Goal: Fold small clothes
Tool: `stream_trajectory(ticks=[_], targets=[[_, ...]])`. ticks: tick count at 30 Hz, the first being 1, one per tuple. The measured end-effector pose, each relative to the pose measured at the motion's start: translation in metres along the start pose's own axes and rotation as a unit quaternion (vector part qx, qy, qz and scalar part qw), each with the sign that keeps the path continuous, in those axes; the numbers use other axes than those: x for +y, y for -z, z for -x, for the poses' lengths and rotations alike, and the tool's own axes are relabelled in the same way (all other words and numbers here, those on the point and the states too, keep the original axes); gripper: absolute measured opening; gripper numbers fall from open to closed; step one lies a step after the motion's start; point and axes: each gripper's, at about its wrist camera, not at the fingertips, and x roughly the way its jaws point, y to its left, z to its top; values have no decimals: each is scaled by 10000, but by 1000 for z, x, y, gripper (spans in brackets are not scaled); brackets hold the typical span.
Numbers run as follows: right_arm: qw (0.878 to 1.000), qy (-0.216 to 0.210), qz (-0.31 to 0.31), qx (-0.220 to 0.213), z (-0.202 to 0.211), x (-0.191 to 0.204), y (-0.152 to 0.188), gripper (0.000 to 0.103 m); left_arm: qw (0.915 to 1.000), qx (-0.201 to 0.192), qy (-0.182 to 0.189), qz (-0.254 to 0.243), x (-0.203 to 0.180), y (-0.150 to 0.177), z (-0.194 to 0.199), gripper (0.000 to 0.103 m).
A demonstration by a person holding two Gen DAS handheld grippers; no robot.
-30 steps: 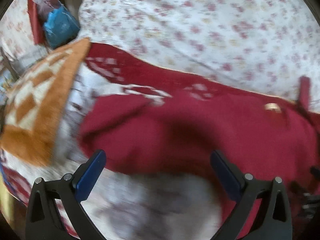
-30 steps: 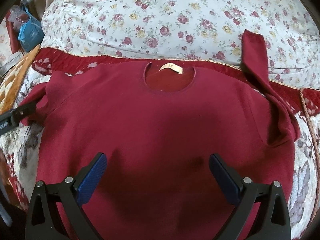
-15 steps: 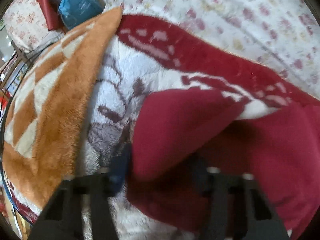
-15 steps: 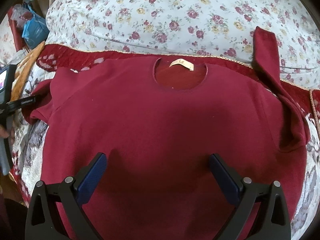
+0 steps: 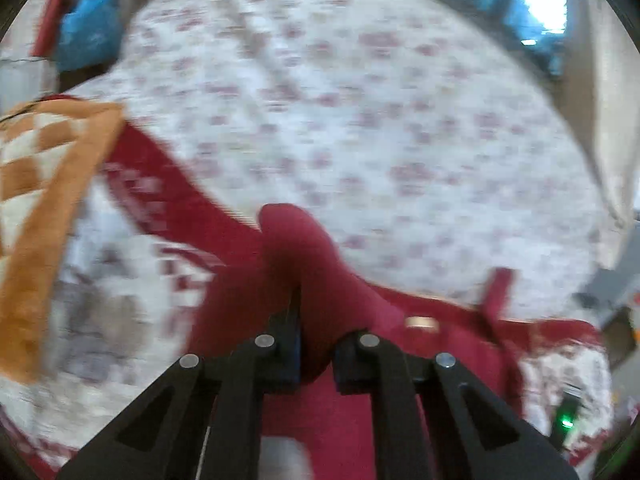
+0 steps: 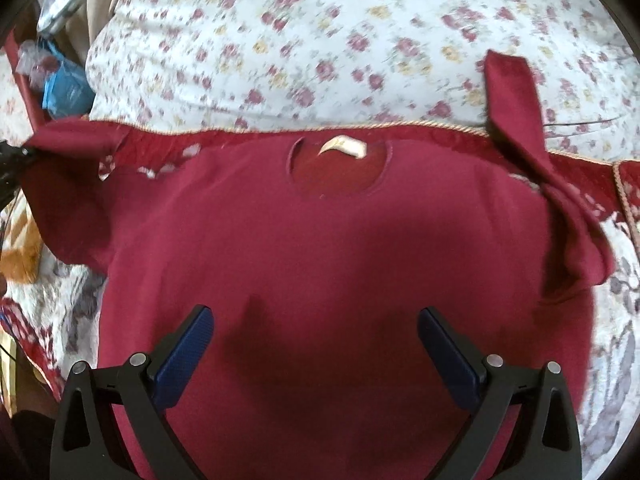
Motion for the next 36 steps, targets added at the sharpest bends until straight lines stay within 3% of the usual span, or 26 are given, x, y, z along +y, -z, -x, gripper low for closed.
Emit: stream_trajectory(ticks=[3,5,6,7,8,10,11,15,18,21,23,27,28,30,31,36], targets=[[9998,36,-145,-158,12,-17,-4,103,9981,308,400,-358,-45,20,-25,11],[9992,90,-323,-222,16,-33,-8,103,9959,581,393,-577,-67,40,-49,24],[9986,111,-451,-242,17,-43,-8,103,9944,744,331,-671,-76,53,-60,41],[9981,113,-556,-253,17,-50,-7,103,9915,1007,255,-779,-83,68,-78,50],[9973,112,-683,-264,17,-58,-8,103,9876,1277,223,-881,-88,82,-94,53],[9956,84,-893,-284,17,-71,-6,103,9792,1698,134,-1106,-93,103,-116,71],[9950,20,-953,-283,16,-75,-6,103,9753,1808,23,-1270,-96,112,-123,72],[9973,-98,-701,-208,5,-69,-7,101,9677,1752,-117,-1812,-104,114,-106,78],[9994,-136,-329,-47,-8,-54,-11,93,9716,1425,-236,-1875,-90,102,-75,88],[10000,-1,-68,17,-26,-44,-18,89,9742,1133,-640,-1843,-60,89,-52,89],[9998,-57,-33,209,-43,-40,-25,73,9767,1051,-861,-1664,-39,82,-44,89],[9985,232,496,78,-56,-21,-26,64,9813,1066,-1193,-1073,12,71,-33,89],[9974,200,687,8,-56,-16,-25,44,9814,1055,-1301,-936,23,70,-30,89],[9949,352,946,-72,-53,-8,-25,23,9821,1007,-1435,-693,39,65,-26,89],[9928,436,1115,-93,-50,-4,-26,7,9830,954,-1478,-532,48,63,-21,89],[9907,675,1015,-610,-12,-24,-40,7,9861,800,-1428,-277,57,56,-8,89]])
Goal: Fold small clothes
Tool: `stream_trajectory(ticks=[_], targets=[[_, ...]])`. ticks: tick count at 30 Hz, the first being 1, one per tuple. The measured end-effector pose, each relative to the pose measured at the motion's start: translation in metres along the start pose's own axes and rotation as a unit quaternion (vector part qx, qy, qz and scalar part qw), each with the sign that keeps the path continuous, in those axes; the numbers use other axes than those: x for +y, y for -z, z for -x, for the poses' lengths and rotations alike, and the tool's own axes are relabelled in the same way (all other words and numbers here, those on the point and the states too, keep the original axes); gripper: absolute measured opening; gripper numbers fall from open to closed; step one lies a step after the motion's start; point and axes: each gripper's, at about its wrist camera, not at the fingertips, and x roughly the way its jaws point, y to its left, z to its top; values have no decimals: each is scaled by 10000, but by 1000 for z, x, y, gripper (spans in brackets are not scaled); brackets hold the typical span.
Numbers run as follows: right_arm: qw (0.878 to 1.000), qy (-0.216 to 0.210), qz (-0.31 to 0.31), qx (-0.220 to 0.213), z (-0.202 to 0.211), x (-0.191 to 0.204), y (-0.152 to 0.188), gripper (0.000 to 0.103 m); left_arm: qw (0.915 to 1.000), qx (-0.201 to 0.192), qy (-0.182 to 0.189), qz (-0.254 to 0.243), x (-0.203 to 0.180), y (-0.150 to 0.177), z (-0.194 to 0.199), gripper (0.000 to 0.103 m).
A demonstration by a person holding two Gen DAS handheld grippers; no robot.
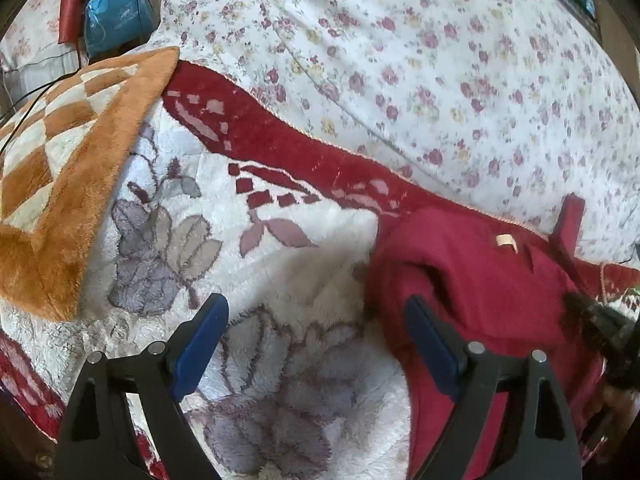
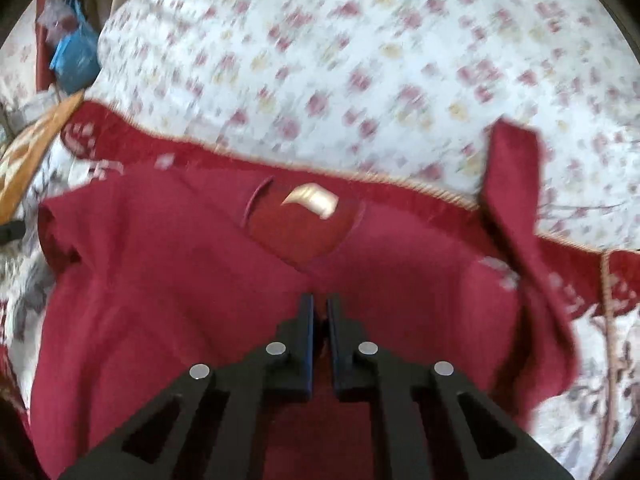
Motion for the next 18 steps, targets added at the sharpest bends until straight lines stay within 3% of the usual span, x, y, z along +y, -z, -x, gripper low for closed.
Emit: stream_trajectory(ticks=[5,9,12,14,16,18], targets=[[9974,637,-350,-19,6,-43,-15,7,9991,65,17,-412,-19,5,-2,89],[9932,1022,-492,274,-22,-64,-15,9,9950,355,78,-930,-43,16,-14,89],[9901,871,-799,762,-35,-71,-13,28,9918,459,-39,-1195,-56,23,-21,89],[9927,635,-894,497,-21,-63,-16,53,9915,495,-29,-1207,-58,26,-24,89],[9967,284,-728,213,-7,-41,-25,70,9920,551,-34,-1136,-57,26,-29,89],[9985,-277,-456,124,-4,-14,-37,72,9929,618,-51,-1011,-54,26,-37,89]])
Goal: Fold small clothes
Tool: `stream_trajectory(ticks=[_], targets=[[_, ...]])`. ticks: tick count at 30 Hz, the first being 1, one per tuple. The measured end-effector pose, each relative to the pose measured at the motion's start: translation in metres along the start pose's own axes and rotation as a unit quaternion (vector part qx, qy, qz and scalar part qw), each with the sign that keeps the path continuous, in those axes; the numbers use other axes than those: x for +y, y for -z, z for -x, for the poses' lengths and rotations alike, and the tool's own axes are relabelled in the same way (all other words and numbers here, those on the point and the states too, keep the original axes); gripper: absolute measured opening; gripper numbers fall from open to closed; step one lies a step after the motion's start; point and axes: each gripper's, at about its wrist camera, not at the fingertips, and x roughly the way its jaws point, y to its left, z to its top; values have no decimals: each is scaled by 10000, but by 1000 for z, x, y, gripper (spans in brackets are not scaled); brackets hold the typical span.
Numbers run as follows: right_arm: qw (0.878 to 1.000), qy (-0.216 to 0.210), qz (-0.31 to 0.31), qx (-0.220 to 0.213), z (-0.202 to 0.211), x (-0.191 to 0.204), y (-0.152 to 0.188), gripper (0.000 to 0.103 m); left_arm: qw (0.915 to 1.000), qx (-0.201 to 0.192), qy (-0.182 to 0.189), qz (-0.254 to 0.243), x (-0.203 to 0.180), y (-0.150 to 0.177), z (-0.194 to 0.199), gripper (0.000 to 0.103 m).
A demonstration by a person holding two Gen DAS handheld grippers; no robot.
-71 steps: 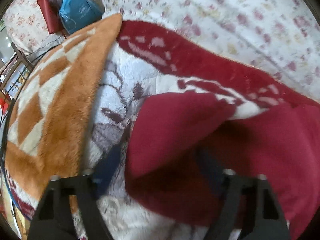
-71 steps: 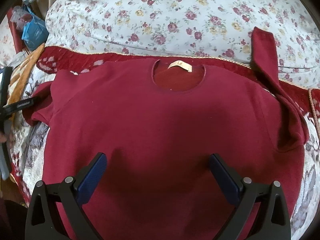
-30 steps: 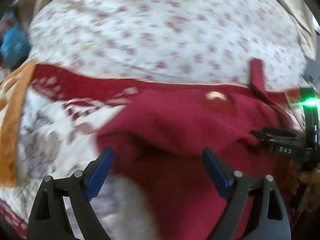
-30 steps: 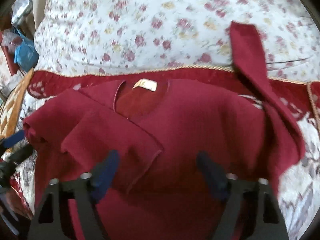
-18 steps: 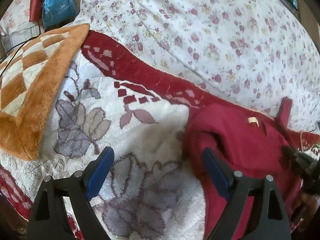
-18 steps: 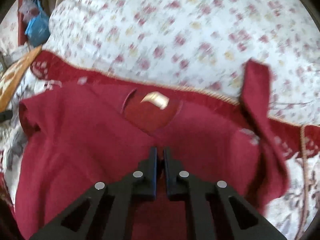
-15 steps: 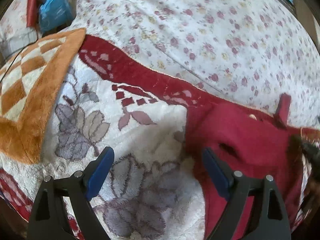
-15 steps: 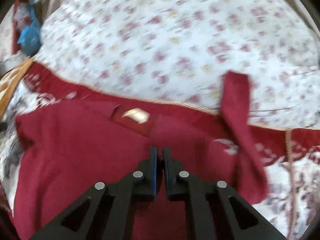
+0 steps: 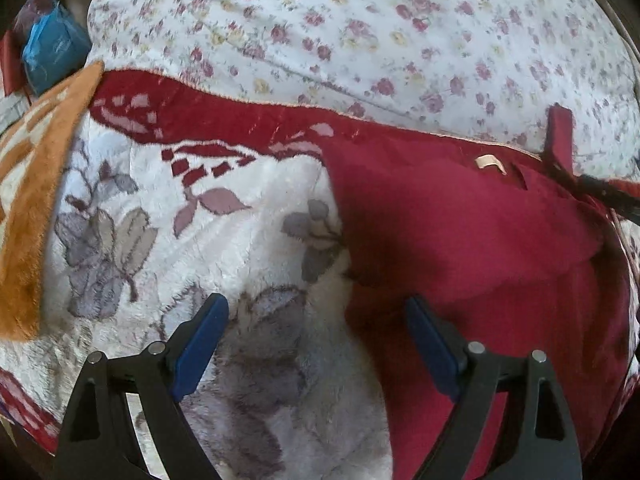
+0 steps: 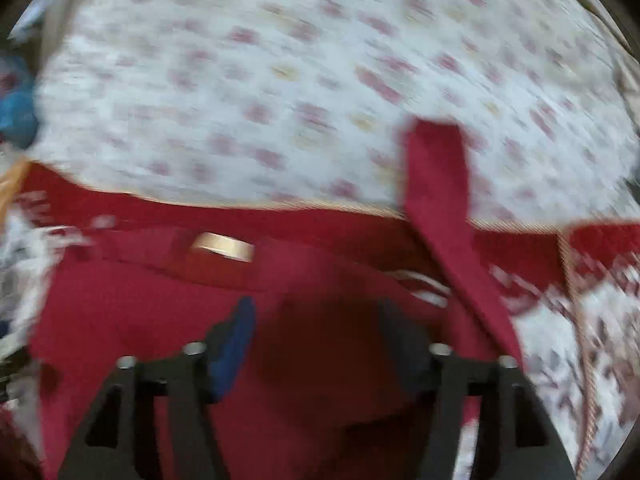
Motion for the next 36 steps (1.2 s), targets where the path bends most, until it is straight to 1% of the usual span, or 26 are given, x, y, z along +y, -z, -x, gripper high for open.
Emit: stream_trajectory(ticks=[1,3,4,6,8,9,10,11,12,13,15,17,19,21,22,23,26,28,30,32,33,36], targets=[[9993,-345,156,39,-1,18,-6,72,9999,50,-11,90,2,0,-4,89],[9938,-1037,388,104,-10,56,-21,72,9996,138,39,229,6,-1,-10,89],[9904,-1291,478,139,-16,72,-26,72,9996,153,42,236,7,-1,-12,89],[9838,-1616,731,272,-34,107,-34,72,9996,179,3,199,7,0,-13,91],[9816,-1586,992,395,-51,138,-33,71,9996,224,-13,173,8,2,-15,92],[9795,-1603,1120,482,-59,148,-30,69,9994,292,2,171,9,3,-18,92],[9748,-1649,1351,653,-73,165,-25,61,9993,327,37,191,10,4,-20,92],[9727,-1545,1544,785,-85,177,-20,51,9990,376,96,231,12,5,-22,92],[9740,-1196,1719,866,-100,188,-14,50,9988,389,135,248,14,5,-22,92],[9755,-972,1767,876,-110,191,-11,50,9989,387,140,245,15,5,-22,92],[9821,-820,1587,592,-117,194,-11,50,9990,360,124,235,16,3,-19,92],[9861,-791,1311,653,-119,186,-17,51,9991,308,125,251,16,2,-15,92],[9881,-934,1001,701,-111,172,-19,53,9994,242,117,232,15,0,-10,92],[9878,-1020,957,678,-97,160,-17,53,9997,112,101,187,13,-1,-1,92],[9876,-1057,984,613,-85,153,-13,56,9998,37,96,164,11,-2,5,92],[9873,-1100,1004,554,-74,147,-7,60,9998,-27,91,152,10,-3,9,92],[9875,-1134,984,474,-53,141,7,65,9996,-192,94,188,8,-5,19,92],[9874,-1120,966,564,-52,137,22,68,9994,-248,99,240,8,-7,22,92],[9877,-993,923,781,-62,133,38,70,9991,-300,79,300,7,-9,22,92],[9896,-951,899,595,-56,131,46,71,9988,-316,71,360,6,-11,20,92],[9894,-934,897,659,-54,131,47,71,9987,-321,75,377,5,-12,19,92],[9888,-1097,743,692,-40,122,47,72,9989,-337,27,326,2,-13,17,92]])
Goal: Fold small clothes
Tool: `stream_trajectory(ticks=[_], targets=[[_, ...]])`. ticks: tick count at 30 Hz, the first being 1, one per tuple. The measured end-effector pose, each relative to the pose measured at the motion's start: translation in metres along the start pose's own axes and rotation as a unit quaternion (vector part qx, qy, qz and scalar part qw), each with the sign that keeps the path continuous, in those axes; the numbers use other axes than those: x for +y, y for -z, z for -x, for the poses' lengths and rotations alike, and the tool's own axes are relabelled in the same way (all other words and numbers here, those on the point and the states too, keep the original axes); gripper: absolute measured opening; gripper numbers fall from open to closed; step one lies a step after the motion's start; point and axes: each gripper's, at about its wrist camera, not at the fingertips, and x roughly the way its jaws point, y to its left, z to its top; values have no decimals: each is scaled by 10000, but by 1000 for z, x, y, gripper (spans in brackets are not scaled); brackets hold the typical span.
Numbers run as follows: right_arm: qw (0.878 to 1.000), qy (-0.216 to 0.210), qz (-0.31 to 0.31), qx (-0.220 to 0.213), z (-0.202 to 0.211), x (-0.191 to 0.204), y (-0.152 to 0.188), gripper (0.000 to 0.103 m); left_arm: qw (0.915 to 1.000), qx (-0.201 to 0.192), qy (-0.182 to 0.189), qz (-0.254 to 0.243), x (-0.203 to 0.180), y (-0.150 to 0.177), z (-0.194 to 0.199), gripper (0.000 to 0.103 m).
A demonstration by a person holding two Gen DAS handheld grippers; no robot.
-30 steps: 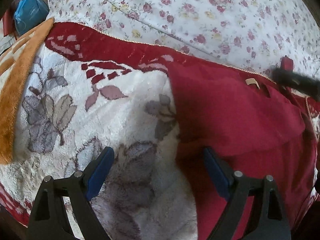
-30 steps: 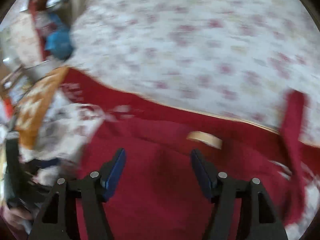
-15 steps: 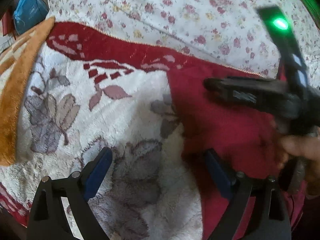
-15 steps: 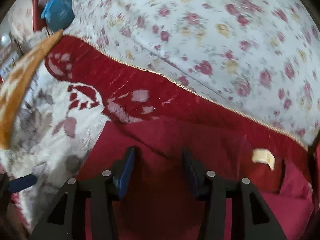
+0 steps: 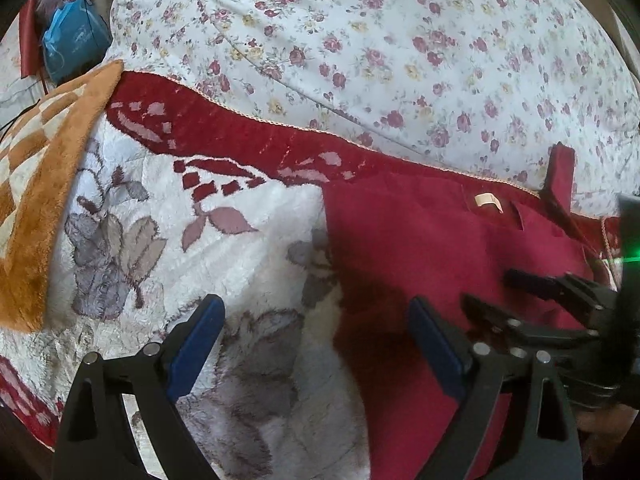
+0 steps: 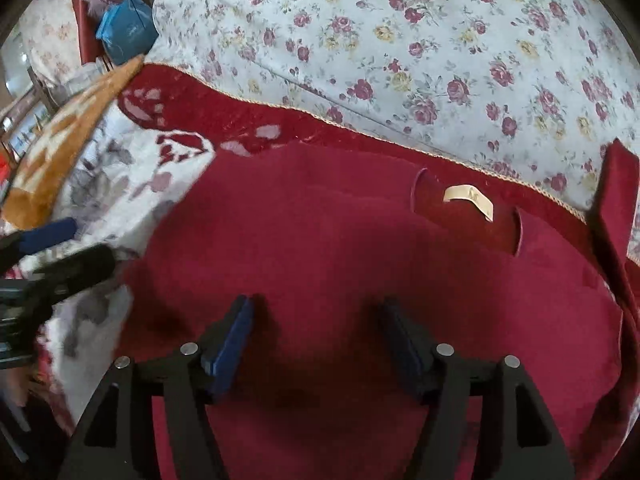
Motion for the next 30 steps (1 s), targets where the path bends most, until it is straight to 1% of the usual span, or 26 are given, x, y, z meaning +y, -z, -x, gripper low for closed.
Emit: stream_trajectory(ticks=[1,3,7,9,11,12,13,15,17,19,21,23,25,27,30], targets=[[10000,22,-38,-16,5,-4,1,72,10000,-5,-24,-22,-3,0,-1,92],[9997,202,-105,-94,15,-14,4,73,10000,0,-34,-46,-7,0,-3,92],[9954,776,-494,-262,31,-49,14,76,10000,-20,79,-32,-15,-2,-8,92],[9921,998,-704,-277,33,-65,19,78,9999,81,111,-27,-21,0,-17,92],[9878,1218,-958,-173,27,-85,26,79,9996,239,121,-38,-29,2,-31,92],[9869,1225,-1044,-126,25,-92,28,79,9992,355,129,-95,-35,4,-38,92],[9866,1129,-1179,-8,20,-102,32,79,9989,433,116,-159,-40,5,-43,92],[9882,907,-1228,-83,22,-108,35,79,9986,455,47,-251,-47,6,-48,92],[9902,765,-1168,-36,30,-113,34,79,9987,447,14,-258,-51,5,-50,92],[9902,826,-1122,-60,41,-119,35,79,9989,428,52,-166,-51,4,-49,92],[9876,1015,-1186,-165,56,-133,39,80,9992,354,106,-135,-52,3,-44,92],[9837,1072,-1420,-269,72,-153,44,81,9994,264,120,-191,-54,2,-39,92],[9784,1011,-1766,-352,86,-174,54,81,9994,146,125,-272,-58,2,-33,92],[9741,840,-2052,-431,96,-190,62,81,9993,103,153,-329,-61,2,-31,92],[9705,719,-2259,-442,104,-206,70,81,9989,229,137,-398,-66,4,-38,92]])
